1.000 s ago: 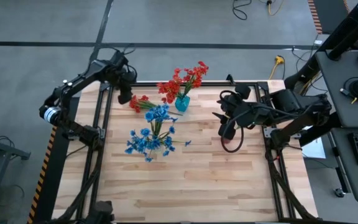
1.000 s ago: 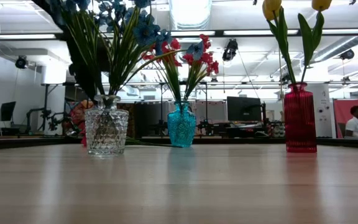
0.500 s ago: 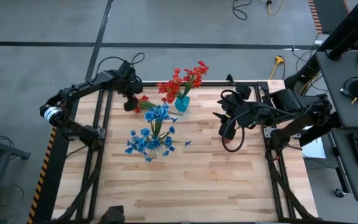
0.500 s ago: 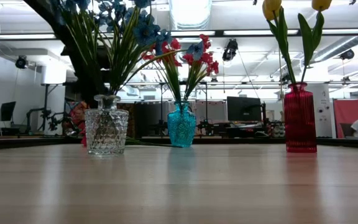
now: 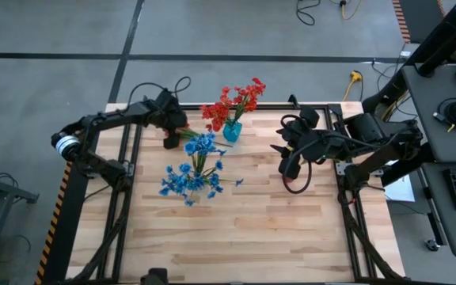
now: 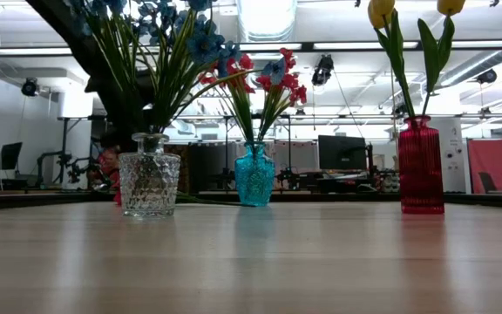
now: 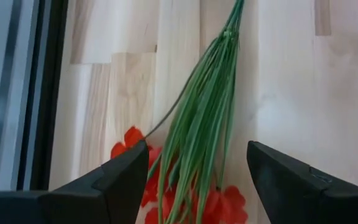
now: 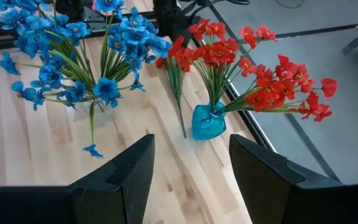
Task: Sort flowers into vase by color
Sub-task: Put the red flowers into the blue vase
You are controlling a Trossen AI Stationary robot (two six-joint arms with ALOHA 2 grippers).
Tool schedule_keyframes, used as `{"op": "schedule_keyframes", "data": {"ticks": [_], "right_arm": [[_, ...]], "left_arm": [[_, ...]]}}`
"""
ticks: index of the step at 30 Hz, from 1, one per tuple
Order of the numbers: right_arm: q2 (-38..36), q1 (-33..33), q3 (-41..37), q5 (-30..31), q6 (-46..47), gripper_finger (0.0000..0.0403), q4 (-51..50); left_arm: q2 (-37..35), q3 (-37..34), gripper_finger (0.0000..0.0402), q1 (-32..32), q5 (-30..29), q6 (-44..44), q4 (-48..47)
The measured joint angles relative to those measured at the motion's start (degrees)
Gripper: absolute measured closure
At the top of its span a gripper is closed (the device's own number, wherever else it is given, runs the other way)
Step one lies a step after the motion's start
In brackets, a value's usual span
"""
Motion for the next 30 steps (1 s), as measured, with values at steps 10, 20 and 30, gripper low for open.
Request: {"op": "schedule_keyframes", "data": {"ticks": [10,20,30], "right_arm": [[0.00,0.00,0.00,-0.02,0.09,0.0202,0.00],[0.00,0.00,0.00,-0.02,0.09,0.0202,0.00],[-0.02,0.00,0.00,-0.03,0.09,0.0202,0.00]], "left_arm": [[1.65,-3.58,0.0148,-0.44,0.02,-2.70,9.01],[8.92,-3.42,0.0155,-1.10,-0.58,-0.71,9.70],[12.19,-0.91,0.0213,-1.23,-1.73,0.10,8.24]]}}
